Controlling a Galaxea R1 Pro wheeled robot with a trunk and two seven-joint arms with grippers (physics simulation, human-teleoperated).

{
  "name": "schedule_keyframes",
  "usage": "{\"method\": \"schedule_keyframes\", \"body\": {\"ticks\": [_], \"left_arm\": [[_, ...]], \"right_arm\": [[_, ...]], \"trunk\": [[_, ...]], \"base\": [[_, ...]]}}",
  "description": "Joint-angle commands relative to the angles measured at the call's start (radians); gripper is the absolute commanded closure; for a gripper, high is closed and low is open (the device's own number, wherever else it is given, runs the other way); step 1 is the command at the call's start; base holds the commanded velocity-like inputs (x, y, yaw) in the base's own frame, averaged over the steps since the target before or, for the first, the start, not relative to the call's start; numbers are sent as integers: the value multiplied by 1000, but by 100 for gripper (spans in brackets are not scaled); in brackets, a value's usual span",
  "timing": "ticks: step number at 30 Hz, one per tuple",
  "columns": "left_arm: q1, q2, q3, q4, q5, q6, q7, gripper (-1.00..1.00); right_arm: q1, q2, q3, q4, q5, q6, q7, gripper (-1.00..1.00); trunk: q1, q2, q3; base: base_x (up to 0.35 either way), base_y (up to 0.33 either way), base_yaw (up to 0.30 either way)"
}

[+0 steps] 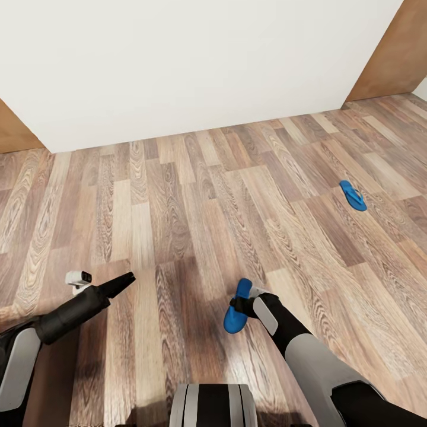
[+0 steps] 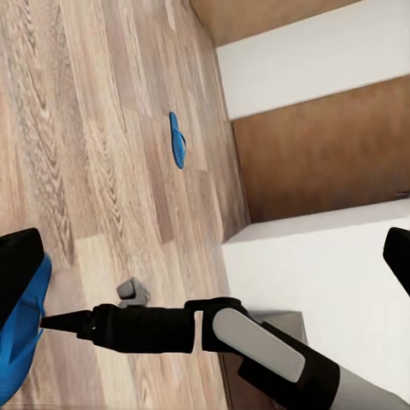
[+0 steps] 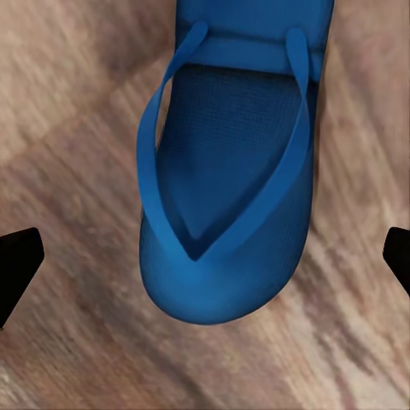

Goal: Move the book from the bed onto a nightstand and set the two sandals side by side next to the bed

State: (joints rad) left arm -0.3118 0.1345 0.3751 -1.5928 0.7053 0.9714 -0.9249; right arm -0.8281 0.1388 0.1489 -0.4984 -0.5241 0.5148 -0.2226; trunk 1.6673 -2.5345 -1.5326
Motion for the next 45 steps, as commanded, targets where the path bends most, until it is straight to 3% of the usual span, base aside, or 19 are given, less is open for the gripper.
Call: {"method": "schedule_keyframes", "body": {"ticks": [1, 12, 18, 28, 38, 45], "left_arm": [[-1, 0, 0, 0, 0, 4, -3, -100], [0, -3, -9, 0, -1, 1, -2, -100], [0, -5, -11, 0, -3, 1, -2, -100], [0, -7, -41, 0, -4, 0, 3, -100], [0, -10, -45, 0, -6, 0, 9, -100], [0, -10, -70, 0, -7, -1, 9, -100]], "right_arm": [[0, -1, 6, -2, -11, 2, -9, -100], [0, -1, 6, -2, -11, 2, -9, -100], [0, -1, 6, -2, -11, 2, -9, -100], [0, -1, 6, -2, -11, 2, -10, -100], [-1, -1, 7, -1, -11, 1, -23, -100], [-1, -1, 8, -4, -11, 1, -166, -100]], "trunk": [[0, 0, -5], [0, 0, -5], [3, -2, -28], [3, -2, -28], [3, -2, -28], [3, -2, -28]], "base": [[0, 0, 0], [0, 0, 0], [0, 0, 0], [0, 0, 0], [0, 0, 0], [0, 0, 0]]}}
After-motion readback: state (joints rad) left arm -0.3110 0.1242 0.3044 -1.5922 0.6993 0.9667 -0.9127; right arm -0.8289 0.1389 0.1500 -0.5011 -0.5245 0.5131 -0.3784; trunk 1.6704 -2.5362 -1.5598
